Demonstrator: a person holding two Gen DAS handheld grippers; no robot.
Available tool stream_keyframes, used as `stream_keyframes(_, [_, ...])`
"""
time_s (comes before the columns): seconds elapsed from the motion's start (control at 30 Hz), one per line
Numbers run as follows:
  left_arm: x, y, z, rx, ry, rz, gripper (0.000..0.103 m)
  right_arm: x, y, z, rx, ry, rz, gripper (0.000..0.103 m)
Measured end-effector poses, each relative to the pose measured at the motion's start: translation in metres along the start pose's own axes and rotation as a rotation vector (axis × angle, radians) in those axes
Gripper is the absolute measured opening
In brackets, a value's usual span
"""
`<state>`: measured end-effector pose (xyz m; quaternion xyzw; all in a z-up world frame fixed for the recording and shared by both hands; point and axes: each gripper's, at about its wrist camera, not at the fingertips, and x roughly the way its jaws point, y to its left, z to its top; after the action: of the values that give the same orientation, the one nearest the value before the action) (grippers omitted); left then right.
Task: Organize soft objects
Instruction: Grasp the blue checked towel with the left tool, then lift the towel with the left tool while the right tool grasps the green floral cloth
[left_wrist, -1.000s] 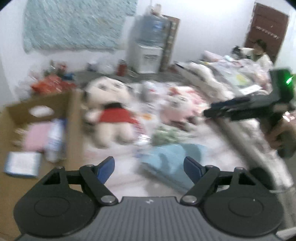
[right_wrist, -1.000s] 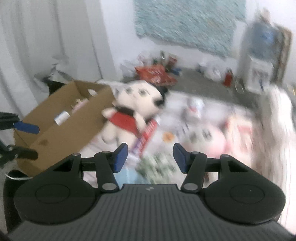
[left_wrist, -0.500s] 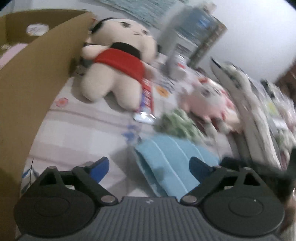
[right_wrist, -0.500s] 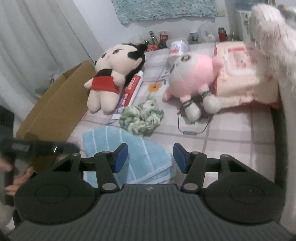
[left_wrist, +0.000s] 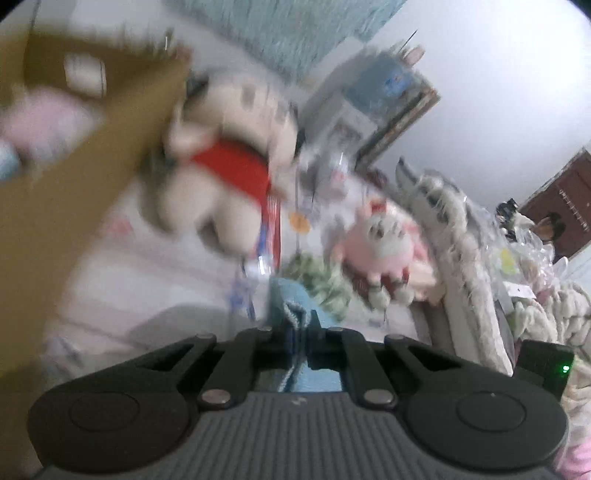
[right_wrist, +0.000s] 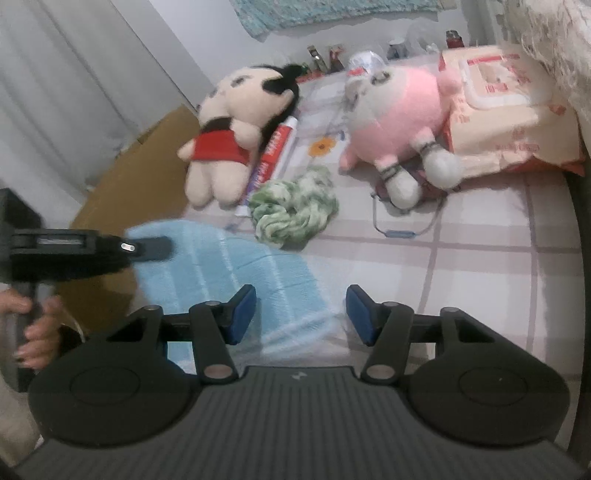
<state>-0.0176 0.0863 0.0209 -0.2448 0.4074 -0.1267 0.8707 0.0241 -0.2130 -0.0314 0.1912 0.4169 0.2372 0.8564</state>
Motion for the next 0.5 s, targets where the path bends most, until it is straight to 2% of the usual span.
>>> stream_keyframes(0.03, [-0.016,-0.01,0.004,0.038,-0.029,0.028,0.007,-0.004,0.002,0.001,-0.001,-0.009,0.012,0.055])
stream_keyframes(0.1, [-0.048,-0.035,0.013,0.163,-0.102,0.137,0.007,-0.01,0.007,0.004,-0.003,-0.023,0.026,0.055])
stream_keyframes(0.17, [-0.068,-0.062,0.018,0.286,-0.129,0.222,0.008,-0.016,0.011,0.005,-0.006,-0.04,0.056,0.054])
stream_keyframes(0.2, [-0.07,-0.071,0.018,0.316,-0.127,0.232,0.008,-0.019,0.012,0.006,-0.002,-0.046,0.074,0.055])
stream_keyframes(0.27, [-0.056,-0.094,0.014,0.442,-0.043,0.26,0.009,-0.023,0.011,0.007,0.017,-0.055,0.117,0.055])
stream_keyframes(0.37, [-0.01,-0.116,-0.01,0.582,0.085,0.264,0.01,-0.027,0.004,0.007,0.06,-0.061,0.146,0.055])
stream_keyframes(0.43, [0.025,-0.122,-0.028,0.588,0.182,0.175,0.01,-0.03,-0.004,0.007,0.086,-0.066,0.148,0.054])
stream_keyframes(0.5, [0.056,-0.126,-0.047,0.569,0.268,0.102,0.019,-0.033,-0.012,0.006,0.1,-0.073,0.135,0.055])
